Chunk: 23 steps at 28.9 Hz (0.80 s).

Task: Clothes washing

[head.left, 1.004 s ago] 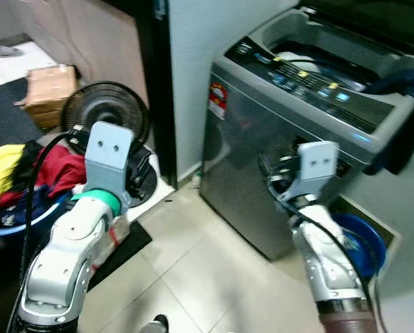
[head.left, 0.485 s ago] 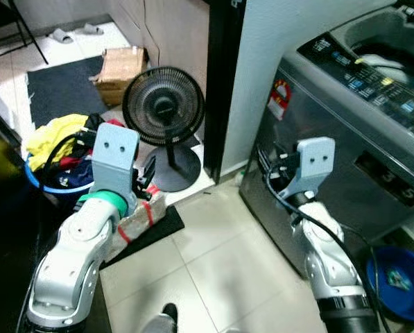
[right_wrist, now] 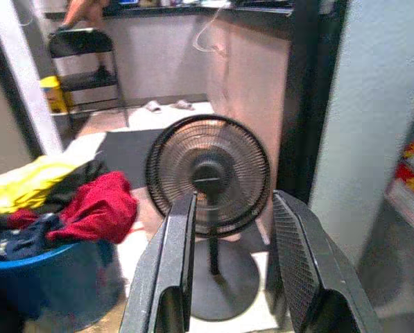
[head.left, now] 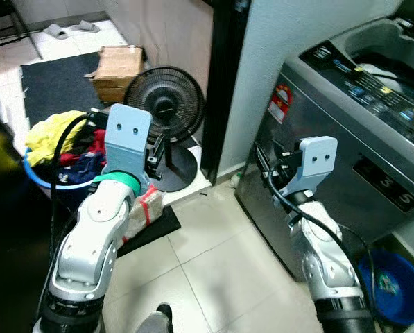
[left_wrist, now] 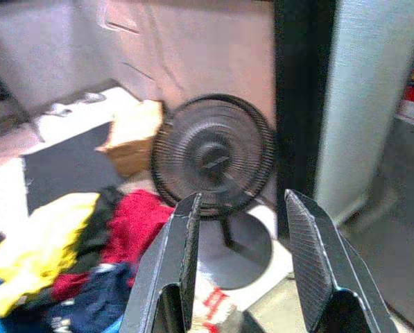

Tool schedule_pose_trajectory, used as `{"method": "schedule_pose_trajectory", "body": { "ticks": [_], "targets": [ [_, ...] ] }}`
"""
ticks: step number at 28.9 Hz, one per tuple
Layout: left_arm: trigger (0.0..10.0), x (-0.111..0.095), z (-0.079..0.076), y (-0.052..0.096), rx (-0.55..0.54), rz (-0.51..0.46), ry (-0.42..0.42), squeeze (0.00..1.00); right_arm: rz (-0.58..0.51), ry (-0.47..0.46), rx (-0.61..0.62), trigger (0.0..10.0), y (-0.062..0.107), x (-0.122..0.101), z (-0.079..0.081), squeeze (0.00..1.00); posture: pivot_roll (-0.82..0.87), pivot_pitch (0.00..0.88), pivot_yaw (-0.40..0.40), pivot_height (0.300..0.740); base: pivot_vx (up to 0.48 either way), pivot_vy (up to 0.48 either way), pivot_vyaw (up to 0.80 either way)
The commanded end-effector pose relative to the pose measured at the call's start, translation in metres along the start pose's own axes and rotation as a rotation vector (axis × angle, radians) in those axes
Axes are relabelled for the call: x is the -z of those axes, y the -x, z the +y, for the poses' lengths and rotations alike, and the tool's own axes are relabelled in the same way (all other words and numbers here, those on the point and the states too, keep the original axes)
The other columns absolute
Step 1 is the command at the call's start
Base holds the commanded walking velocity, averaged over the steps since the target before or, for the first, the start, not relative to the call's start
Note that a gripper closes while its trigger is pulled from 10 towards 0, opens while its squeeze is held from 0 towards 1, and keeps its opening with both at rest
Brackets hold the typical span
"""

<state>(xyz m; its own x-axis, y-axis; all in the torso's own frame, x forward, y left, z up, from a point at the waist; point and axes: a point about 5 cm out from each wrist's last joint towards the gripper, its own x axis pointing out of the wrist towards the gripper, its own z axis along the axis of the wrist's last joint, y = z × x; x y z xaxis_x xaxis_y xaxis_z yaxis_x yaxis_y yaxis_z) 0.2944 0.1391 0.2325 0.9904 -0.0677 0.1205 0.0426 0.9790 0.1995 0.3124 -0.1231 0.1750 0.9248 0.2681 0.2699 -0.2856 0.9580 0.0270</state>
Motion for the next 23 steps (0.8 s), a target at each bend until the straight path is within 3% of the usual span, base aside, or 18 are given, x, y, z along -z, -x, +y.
{"method": "schedule_pose_trajectory", "body": {
  "ticks": [1,7,21,23],
  "targets": [
    [10.0,0.002,-0.003,-0.0007,0.006,0.004,-0.004,0.0,0.012,0.013,0.013,10.0,0.0032,0.0024,-0.0041,0.0,0.03,0.06,-0.006,0.74,0.48,0.0,0.79],
    [10.0,0.0025,-0.0025,-0.001,-0.001,0.001,-0.004,0.0,0.016,0.002,0.019,10.0,0.0038,0.0028,-0.0044,0.0,0.03,0.066,-0.009,0.74,0.48,0.0,0.76],
    [10.0,0.003,-0.003,-0.0029,-0.008,-0.004,-0.012,0.0,0.014,-0.004,0.02,10.0,0.004,0.0022,-0.0053,0.0,0.03,0.069,-0.009,0.74,0.446,0.0,0.0],
    [10.0,0.003,-0.0032,-0.003,-0.008,-0.006,-0.016,0.0,0.029,0.02,0.026,10.0,0.0039,0.0031,-0.0071,0.0,0.03,0.069,-0.009,0.74,0.39,0.0,0.8]
  ]
}}
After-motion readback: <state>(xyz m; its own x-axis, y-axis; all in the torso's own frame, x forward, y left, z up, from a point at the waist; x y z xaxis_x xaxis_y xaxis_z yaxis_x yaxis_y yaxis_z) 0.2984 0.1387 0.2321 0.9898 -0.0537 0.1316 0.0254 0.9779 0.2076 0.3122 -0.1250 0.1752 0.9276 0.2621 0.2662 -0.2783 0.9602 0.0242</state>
